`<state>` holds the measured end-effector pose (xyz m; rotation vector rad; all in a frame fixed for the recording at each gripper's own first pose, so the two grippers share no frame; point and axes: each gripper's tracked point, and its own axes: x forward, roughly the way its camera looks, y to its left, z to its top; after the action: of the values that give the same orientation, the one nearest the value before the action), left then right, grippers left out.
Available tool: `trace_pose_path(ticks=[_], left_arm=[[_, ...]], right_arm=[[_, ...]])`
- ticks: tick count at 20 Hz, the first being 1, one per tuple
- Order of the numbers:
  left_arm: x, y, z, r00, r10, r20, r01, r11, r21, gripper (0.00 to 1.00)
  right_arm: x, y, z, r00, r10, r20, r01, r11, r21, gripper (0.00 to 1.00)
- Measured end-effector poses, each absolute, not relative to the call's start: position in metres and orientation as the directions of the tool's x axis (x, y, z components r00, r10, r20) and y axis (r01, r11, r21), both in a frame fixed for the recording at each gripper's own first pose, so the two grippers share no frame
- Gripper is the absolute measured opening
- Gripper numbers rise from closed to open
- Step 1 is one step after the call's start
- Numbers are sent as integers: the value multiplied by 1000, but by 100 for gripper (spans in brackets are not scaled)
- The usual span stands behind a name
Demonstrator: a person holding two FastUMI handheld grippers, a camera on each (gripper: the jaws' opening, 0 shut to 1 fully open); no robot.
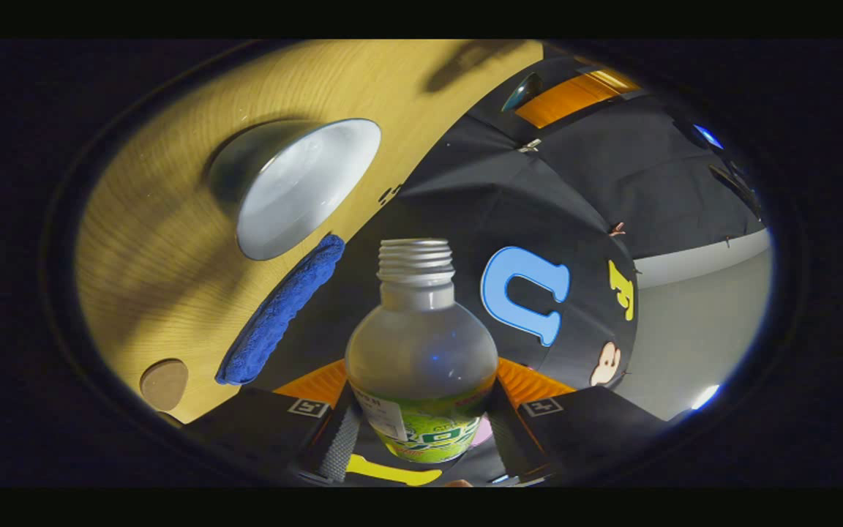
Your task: Open the teacup lid with one hand, grasp the water bottle and pour water into the teacup with the other hand; after pouring, place the water bottle on the coaster and then close the teacup lid.
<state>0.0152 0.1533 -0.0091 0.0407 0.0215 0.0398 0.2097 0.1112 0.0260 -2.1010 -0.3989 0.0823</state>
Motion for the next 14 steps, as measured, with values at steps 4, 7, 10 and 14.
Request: trace_pose_path(ticks=[4,7,10,14], left_arm=[[15,154,-9,999,46,-23,-45,998,41,30],[15,155,-10,998,50,-26,-49,998,42,30],[15,156,-10,998,59,-29,-57,997,42,30],[14,158,-11,996,76,-37,-75,996,41,30]], right_arm=[[208,102,34,953,281,114,229,-424,-876,76],[215,82,32,974,211,87,151,-311,-939,80],[210,62,23,990,132,53,71,-137,-988,80],[206,34,35,999,34,38,33,134,-990,80]])
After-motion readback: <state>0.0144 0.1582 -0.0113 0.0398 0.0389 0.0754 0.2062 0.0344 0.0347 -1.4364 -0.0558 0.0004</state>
